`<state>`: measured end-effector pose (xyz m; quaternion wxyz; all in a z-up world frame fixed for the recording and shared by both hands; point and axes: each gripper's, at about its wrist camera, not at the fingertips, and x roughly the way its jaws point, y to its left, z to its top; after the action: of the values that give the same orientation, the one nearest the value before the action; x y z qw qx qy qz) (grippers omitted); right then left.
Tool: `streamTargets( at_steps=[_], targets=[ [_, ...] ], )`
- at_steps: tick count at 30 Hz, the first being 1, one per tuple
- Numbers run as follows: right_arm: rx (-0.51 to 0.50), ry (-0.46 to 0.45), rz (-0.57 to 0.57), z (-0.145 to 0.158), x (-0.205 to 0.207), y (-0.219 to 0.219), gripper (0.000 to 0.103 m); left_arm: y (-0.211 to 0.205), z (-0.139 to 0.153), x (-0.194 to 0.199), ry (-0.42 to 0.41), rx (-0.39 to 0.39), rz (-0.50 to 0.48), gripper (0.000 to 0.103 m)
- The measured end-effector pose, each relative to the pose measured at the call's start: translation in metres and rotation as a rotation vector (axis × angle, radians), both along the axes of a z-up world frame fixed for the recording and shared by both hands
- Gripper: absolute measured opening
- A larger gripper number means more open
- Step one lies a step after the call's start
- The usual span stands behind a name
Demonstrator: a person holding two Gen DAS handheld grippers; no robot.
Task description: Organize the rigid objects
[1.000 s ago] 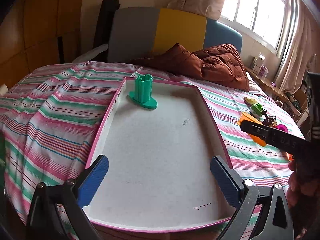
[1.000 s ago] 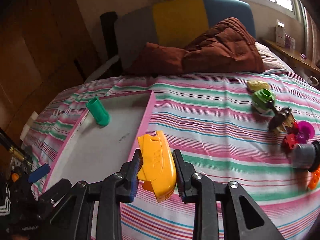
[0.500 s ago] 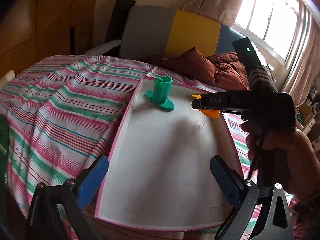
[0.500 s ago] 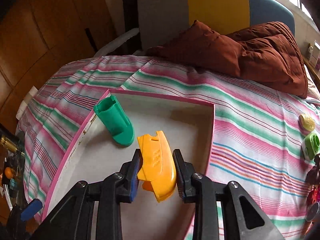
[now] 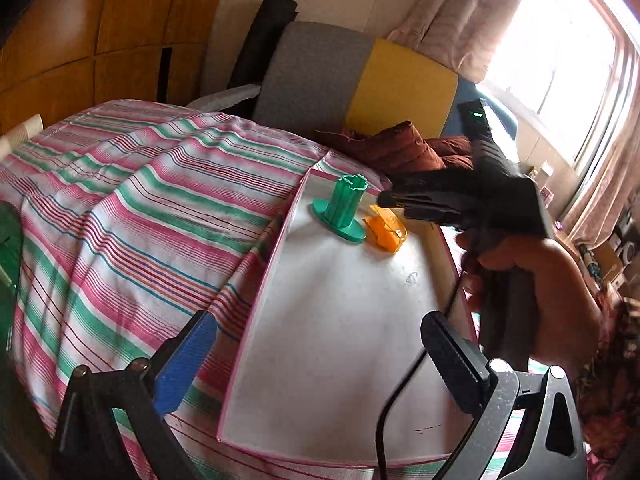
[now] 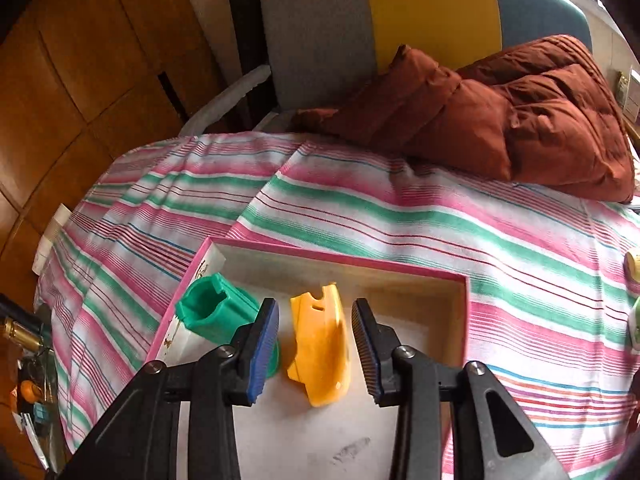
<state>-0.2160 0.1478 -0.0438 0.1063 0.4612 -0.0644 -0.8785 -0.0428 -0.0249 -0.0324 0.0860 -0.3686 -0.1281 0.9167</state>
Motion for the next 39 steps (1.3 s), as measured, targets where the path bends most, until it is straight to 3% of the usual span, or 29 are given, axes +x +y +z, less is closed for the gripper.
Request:
streamTargets(
  at_steps=[7,14,20,27,32,39],
  targets=[
    [0.041,0.073,-0.007,0.021,0.046,0.027,0.038,-0.002,0.006,0.010,0.045,0.102,-0.032,0.103],
    [0.098,0.108,-0.053,0.031,0.099,0.060,0.039,0.012,0.010,0.015,0.045,0.084,-0.063,0.103],
    [0.120,0.093,-0.134,0.019,0.150,0.098,0.039,0.036,0.009,0.026,0.048,0.051,-0.145,0.103],
    [0.120,0.025,-0.273,-0.010,0.201,0.159,0.039,0.066,0.012,0.046,0.077,0.019,-0.261,0.103],
    [0.155,0.062,-0.385,-0.012,0.240,0.203,0.039,0.083,0.015,0.054,0.076,0.023,-0.310,0.103],
    [0.188,0.111,-0.625,-0.006,0.271,0.275,0.039,0.097,0.014,0.065,0.069,0.022,-0.338,0.103]
  ],
)
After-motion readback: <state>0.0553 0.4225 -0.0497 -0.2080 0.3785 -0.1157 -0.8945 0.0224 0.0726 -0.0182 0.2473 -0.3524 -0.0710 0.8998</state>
